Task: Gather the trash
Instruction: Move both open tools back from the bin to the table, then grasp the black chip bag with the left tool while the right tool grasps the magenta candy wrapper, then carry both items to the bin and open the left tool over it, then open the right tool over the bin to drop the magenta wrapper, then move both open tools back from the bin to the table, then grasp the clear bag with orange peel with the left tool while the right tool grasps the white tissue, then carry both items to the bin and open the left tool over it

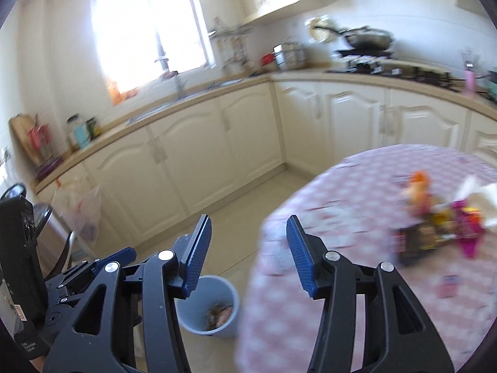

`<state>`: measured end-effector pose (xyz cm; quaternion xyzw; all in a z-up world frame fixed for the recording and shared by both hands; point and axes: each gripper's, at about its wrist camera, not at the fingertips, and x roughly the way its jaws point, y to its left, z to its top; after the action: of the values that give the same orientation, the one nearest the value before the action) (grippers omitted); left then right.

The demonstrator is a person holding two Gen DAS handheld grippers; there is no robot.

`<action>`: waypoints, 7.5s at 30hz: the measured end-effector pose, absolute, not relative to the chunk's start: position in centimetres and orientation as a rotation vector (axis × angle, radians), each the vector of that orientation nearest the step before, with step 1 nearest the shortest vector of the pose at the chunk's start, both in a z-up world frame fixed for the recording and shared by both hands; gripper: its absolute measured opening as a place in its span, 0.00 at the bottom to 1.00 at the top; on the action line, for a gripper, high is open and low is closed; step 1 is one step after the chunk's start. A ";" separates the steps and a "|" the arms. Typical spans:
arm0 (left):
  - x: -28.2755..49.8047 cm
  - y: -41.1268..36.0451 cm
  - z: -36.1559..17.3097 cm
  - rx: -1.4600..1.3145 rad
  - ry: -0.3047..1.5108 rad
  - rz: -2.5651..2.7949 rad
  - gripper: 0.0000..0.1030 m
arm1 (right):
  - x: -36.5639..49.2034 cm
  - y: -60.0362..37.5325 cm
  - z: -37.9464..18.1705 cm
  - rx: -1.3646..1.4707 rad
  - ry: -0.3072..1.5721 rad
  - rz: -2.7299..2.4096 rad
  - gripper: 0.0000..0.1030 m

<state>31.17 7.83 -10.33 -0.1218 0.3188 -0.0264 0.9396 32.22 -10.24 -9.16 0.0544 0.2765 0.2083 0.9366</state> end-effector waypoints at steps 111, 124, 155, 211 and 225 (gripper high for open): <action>31.6 28.6 -25.4 -0.469 0.841 0.239 0.36 | 34.9 11.0 -24.0 -0.103 0.968 0.701 0.28; 30.4 29.1 -25.4 -0.486 0.837 0.249 0.36 | 35.1 12.2 -24.3 -0.110 0.975 0.704 0.28; 31.3 23.9 -18.0 -0.403 0.731 0.185 0.36 | 35.7 6.1 -17.3 -0.017 0.787 0.619 0.43; 46.9 -16.5 -12.0 -0.090 0.727 -0.326 0.21 | 37.6 -36.7 -12.8 0.304 0.674 0.067 0.06; 39.8 -9.9 -7.6 -0.148 0.632 -0.304 0.21 | 32.7 -34.9 -9.5 0.285 0.537 0.062 0.05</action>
<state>39.76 -9.87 -7.56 -0.0725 0.3091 -0.1487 0.9365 32.71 -34.86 -9.49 0.1403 0.2645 0.0306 0.9536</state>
